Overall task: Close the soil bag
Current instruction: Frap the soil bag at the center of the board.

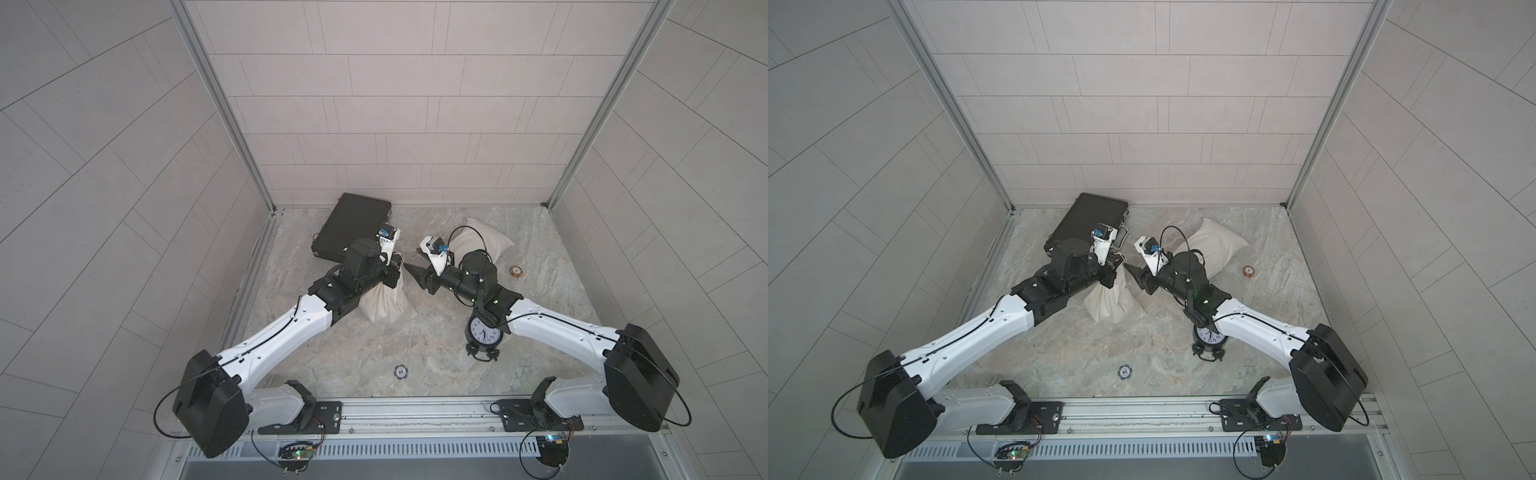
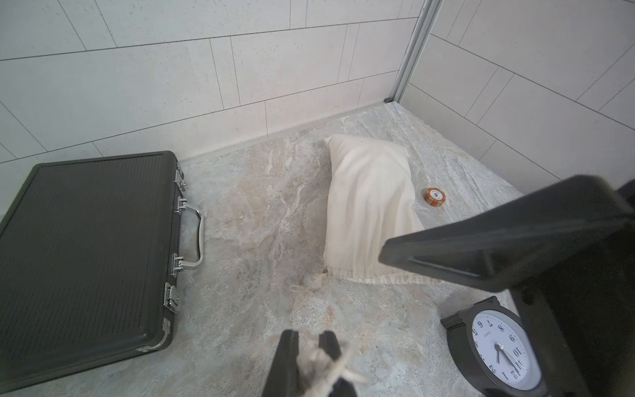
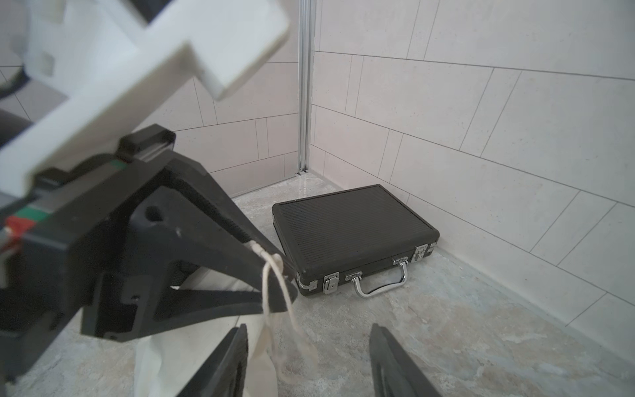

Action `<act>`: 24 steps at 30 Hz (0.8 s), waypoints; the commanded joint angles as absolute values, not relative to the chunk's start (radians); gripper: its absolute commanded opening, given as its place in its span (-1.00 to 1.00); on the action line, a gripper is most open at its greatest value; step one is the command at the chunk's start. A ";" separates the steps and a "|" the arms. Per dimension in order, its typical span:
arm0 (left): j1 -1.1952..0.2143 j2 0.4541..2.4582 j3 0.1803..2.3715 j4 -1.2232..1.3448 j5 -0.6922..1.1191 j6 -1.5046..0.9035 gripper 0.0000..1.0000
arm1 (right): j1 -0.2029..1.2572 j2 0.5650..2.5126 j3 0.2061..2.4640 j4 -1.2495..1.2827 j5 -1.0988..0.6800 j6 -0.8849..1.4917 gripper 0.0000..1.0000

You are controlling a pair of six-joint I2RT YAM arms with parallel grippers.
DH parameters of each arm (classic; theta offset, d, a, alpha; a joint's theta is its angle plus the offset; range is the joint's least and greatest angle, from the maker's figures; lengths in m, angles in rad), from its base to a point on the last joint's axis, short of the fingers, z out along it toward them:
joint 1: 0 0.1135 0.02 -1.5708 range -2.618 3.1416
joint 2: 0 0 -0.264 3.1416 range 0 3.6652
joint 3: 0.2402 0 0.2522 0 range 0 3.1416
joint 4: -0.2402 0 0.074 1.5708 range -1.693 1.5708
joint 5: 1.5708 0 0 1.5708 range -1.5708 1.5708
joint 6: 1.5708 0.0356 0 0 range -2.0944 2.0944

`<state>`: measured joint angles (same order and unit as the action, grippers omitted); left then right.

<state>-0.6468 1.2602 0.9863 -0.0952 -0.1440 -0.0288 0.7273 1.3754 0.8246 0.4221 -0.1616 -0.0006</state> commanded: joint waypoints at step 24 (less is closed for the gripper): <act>-0.718 1.278 1.086 -0.195 -0.125 0.028 -1.00 | 0.746 1.532 0.851 0.651 0.014 0.019 -0.35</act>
<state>-0.7090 1.2861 1.0634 -0.1974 -0.1429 0.0235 0.7422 1.5253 0.8307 0.5640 0.0200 0.0166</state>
